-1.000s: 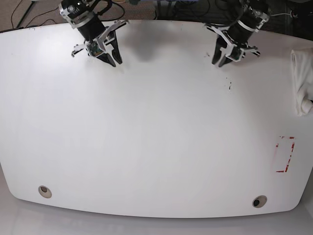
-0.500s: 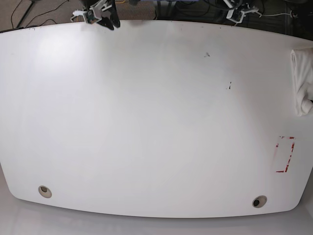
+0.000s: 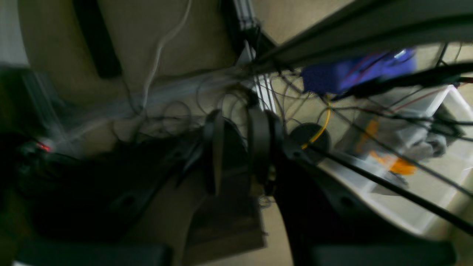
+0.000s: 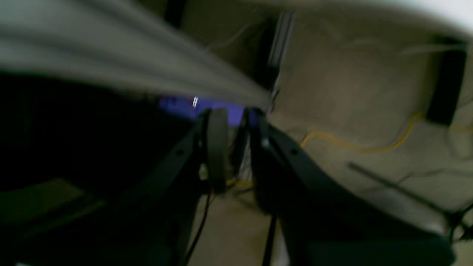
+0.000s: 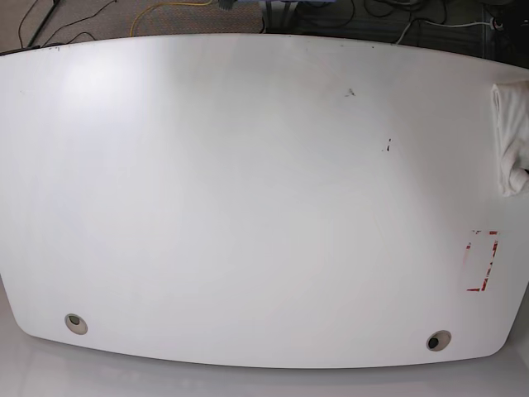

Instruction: Layout the t-shirt on the table in an organized manner, then fold the t-shirt properly

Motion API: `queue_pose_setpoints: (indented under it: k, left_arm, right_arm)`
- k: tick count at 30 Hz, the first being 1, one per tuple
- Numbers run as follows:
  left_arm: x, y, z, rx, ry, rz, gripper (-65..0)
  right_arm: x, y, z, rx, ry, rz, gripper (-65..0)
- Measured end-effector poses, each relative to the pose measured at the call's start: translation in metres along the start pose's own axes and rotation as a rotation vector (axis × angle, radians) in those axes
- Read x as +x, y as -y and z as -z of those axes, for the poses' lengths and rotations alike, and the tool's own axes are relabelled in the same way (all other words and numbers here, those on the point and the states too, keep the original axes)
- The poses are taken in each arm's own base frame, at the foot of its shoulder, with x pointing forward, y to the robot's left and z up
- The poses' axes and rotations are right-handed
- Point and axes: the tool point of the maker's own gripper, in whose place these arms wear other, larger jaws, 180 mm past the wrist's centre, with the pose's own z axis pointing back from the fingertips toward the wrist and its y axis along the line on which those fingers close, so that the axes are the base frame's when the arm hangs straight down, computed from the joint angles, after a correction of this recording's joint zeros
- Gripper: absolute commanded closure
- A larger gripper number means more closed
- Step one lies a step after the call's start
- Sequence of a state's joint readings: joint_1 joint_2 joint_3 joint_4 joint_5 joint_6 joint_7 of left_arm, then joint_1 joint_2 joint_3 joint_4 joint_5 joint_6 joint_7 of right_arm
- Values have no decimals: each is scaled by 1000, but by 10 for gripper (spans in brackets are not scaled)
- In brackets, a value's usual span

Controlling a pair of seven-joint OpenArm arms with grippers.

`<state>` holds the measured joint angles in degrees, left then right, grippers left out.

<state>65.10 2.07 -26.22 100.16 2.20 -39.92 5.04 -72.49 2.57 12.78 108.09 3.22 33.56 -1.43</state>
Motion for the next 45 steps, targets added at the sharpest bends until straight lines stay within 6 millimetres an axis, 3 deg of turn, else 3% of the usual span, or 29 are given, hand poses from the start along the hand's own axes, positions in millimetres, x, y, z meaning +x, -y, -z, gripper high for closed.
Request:
queue_pose_setpoints:
  k: [3,6,12,20,24,28,32,39,45]
  left_arm:
    - [-31,-17,10,-3,-87,-37,-99]
    - [-44,-31,29,-15,-109,-77,-99]
    - [-48,-51,72,-35,-103,-145,-99]
    - [-73,-47,110,-98,-217,-196,-99]
    - [-70,-45,123,-112,-223,-213,-99]
    - [-67,-56,139,-52,-238,-186,-99]
    - [-76,-60,152,-18,-307,-144,-99]
    - [-92,-47,172,-22,-409,-123,-100]
    - [-92,-61,185,67,-442,-91,-100]
  right_arm:
    - [-29,3,1,-9,-69,38,-92]
    - [-48,9,8,-14,-111,66,-92]
    - [-63,25,38,-30,-118,102,-92]
    - [-87,41,85,-25,-202,82,-92]
    - [-105,46,110,-24,-254,127,-92]
    - [-109,48,136,-6,-269,180,-92]
    - [-110,52,155,7,-297,202,-92]
    - [-104,68,173,-23,-309,217,-92]
    - [-105,83,186,-93,-338,238,-92]
